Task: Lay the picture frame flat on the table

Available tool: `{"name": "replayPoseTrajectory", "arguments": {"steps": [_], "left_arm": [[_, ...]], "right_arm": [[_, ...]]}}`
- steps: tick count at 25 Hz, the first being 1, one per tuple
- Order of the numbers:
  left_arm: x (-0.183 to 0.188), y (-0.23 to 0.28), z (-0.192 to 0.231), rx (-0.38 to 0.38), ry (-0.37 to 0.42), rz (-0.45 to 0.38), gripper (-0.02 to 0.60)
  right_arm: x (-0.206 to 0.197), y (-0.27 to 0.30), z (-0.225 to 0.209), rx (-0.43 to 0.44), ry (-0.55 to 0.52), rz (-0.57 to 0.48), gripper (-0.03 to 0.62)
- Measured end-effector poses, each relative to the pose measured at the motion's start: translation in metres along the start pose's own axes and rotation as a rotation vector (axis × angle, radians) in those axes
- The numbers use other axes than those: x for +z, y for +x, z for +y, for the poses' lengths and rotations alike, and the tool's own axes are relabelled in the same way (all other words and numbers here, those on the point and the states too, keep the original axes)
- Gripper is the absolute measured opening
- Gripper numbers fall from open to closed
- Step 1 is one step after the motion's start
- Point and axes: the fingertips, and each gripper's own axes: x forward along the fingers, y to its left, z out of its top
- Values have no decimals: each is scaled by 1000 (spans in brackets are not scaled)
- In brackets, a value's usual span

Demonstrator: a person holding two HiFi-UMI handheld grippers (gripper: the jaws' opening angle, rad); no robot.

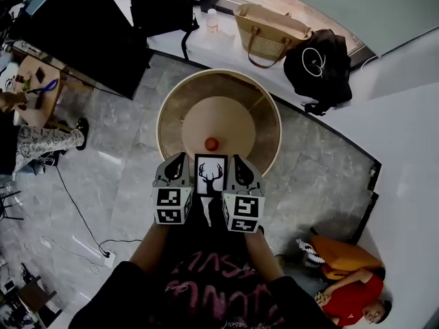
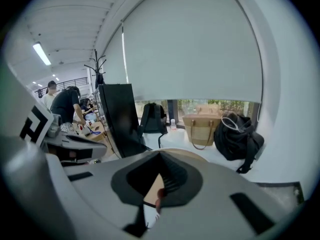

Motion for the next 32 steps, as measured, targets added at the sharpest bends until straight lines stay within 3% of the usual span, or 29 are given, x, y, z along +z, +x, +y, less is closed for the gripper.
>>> {"name": "replayPoseTrajectory", "arguments": {"steps": [27,32], "left_arm": [[113,-91,-27,51,85,-266,9],[144,-110,-27,75,93,-346,9]], "right_arm": [[118,-82,-4,43,-125,-250,20],[138,-94,-8,46,-144,-291,20]]}}
